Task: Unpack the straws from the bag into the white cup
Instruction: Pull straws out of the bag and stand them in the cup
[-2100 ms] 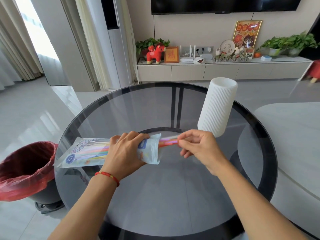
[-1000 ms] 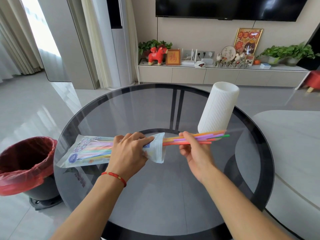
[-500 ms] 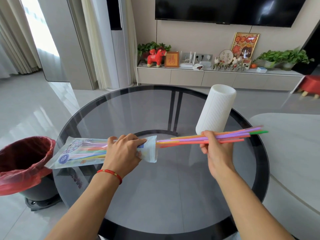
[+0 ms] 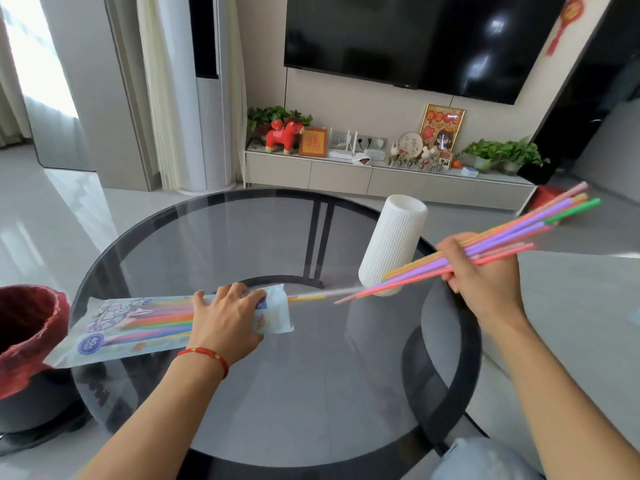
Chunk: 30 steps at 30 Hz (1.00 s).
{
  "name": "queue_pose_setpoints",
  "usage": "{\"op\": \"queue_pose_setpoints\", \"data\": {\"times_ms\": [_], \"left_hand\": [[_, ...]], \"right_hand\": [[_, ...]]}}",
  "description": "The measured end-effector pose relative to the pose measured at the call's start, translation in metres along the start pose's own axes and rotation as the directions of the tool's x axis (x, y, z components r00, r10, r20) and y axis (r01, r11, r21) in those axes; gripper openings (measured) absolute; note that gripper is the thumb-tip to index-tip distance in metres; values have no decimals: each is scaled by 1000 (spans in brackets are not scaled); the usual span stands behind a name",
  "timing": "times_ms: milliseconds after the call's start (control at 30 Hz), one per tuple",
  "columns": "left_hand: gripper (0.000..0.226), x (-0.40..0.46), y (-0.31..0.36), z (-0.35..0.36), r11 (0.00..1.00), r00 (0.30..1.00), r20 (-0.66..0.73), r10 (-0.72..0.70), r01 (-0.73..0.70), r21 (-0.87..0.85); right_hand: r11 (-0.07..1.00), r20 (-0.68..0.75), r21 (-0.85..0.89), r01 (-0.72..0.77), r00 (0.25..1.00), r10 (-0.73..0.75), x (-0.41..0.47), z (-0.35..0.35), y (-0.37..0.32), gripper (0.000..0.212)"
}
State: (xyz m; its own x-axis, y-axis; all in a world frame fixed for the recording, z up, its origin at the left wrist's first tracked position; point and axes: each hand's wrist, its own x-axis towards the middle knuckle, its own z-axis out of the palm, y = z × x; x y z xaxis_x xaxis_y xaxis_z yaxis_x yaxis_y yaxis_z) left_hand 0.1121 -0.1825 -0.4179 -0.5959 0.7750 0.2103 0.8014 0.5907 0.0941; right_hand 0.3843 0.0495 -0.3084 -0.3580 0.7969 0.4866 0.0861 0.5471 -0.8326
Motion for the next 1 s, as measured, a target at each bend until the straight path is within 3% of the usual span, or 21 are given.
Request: {"op": "queue_pose_setpoints", "data": {"times_ms": [100,200,300,400,500,633,800,933,1000], "left_hand": [[56,-1,1,0,1000,1000,13,3,-3,15],[55,-2,1,-1,1000,1000,23,2,-2,13],[52,-3,2,-3,1000,1000,29,-2,1,15],[53,-3,2,-3,1000,999,32,0,-1,15],[55,-3,2,-2,1000,999,39,5,-5,13],[55,-2,1,-3,1000,999,44,8,-8,13],[57,-2,2,-2,1000,999,54,6,-7,12],[57,-2,3,-2,1000,998,55,5,-5,3],[57,-2,4,-3,1000,998,58,7,-7,5]], "right_hand": [[978,124,-154,139,985,-121,31,-5,-35,14],[933,275,-327,151,960,-59,56,8,-64,15],[909,350,-392,144,937,2,56,34,-62,16],[931,254,-347,115,967,-25,40,54,-46,8],[933,169,-337,124,983,-69,32,59,-37,23],[923,223,-346,166,971,-91,34,59,-43,44],[939,163,-327,109,985,-57,25,62,-37,58],[962,157,-260,86,987,-46,11,69,-26,43],[969,151,-225,99,986,-66,6,73,-25,45]]}}
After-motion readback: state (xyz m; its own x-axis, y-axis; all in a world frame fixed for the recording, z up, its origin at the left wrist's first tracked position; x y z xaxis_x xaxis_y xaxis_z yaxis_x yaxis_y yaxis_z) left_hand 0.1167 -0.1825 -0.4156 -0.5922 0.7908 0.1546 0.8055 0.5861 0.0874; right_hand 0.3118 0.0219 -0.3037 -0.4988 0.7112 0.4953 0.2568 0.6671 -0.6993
